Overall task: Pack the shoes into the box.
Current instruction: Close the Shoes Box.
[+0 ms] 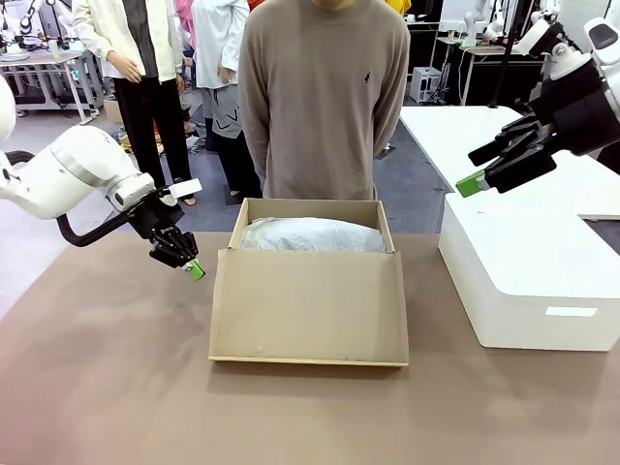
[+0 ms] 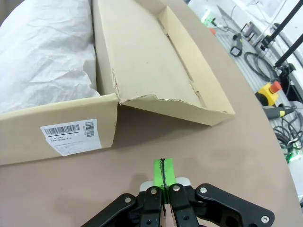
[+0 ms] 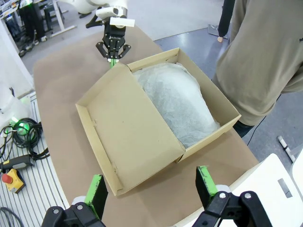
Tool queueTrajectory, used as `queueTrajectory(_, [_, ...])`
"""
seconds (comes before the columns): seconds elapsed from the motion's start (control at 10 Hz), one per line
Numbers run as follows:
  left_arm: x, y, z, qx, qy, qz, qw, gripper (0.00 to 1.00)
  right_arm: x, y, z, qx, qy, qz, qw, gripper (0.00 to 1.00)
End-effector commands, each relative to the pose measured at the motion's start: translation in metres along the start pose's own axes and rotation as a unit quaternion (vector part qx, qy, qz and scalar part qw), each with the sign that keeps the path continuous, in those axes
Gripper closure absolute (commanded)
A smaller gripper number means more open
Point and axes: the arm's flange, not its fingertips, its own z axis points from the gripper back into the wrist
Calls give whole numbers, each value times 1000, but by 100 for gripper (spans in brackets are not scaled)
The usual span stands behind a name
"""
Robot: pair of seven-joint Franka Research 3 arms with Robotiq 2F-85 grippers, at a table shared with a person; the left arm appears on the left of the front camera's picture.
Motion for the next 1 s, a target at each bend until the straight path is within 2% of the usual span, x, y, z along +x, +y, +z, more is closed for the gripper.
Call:
queueTrajectory(0.0, [1, 5, 1, -4, -19, -10, 1000, 100, 1, -2, -1, 7, -10, 4, 1000, 0])
queueTrajectory(0.9, [-1, 11, -34, -22, -36, -16, 999, 100, 1, -2, -1, 7, -10, 4, 1000, 0])
